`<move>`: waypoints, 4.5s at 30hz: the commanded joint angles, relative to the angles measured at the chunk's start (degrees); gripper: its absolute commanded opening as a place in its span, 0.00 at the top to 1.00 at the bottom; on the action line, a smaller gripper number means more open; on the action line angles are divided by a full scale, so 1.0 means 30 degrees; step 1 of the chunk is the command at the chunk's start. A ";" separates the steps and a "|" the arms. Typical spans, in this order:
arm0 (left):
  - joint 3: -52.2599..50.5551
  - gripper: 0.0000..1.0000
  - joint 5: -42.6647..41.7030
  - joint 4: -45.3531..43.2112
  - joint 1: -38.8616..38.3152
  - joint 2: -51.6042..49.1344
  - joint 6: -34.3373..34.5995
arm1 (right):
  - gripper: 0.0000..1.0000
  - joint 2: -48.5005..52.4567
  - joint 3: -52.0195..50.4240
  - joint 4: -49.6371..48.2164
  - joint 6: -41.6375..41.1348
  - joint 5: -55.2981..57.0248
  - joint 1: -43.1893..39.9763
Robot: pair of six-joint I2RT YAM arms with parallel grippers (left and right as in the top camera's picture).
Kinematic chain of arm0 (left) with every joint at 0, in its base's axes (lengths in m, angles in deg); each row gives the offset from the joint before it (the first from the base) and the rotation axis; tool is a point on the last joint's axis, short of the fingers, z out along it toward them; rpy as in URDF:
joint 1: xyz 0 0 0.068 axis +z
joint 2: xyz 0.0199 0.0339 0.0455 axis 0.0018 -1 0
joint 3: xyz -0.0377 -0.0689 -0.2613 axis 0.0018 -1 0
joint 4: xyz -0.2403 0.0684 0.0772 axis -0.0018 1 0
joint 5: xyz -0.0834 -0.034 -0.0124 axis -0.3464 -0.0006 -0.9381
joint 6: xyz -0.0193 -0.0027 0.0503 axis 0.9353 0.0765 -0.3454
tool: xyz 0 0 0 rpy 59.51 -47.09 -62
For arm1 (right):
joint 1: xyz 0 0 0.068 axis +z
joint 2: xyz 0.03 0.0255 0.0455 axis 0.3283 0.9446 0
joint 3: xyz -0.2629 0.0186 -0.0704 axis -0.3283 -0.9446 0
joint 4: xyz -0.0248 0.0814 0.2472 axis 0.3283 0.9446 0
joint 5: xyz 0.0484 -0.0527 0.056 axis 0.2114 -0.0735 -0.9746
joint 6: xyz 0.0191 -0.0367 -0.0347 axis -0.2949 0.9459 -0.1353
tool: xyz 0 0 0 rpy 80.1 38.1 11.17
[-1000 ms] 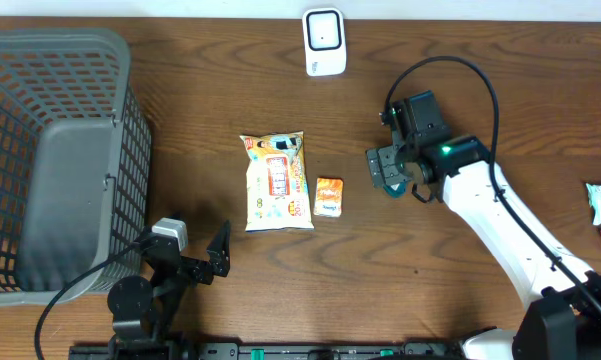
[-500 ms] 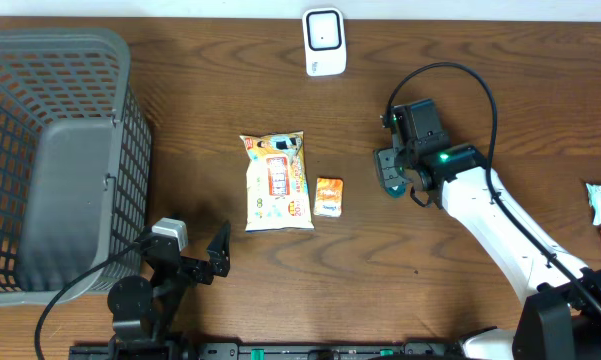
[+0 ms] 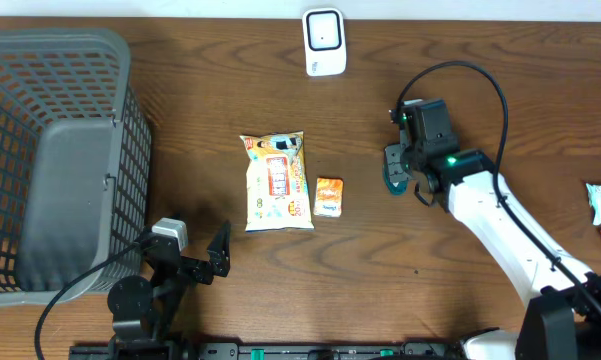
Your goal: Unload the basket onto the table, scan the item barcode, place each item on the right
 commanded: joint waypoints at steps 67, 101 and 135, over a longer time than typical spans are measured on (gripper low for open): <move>-0.0379 0.02 0.0036 0.0226 0.0080 0.0015 0.0109 | 0.65 0.0284 -0.3614 -0.0831 -0.2492 0.0124 -0.0138; -0.0379 0.02 0.0036 0.0226 0.0080 0.0015 0.0109 | 0.85 -0.6025 0.1800 0.5909 -0.0211 -1.6793 -0.2477; -0.0379 0.02 0.0036 0.0226 0.0080 0.0015 0.0109 | 0.82 0.2965 0.9136 0.3009 0.0561 0.1071 0.0532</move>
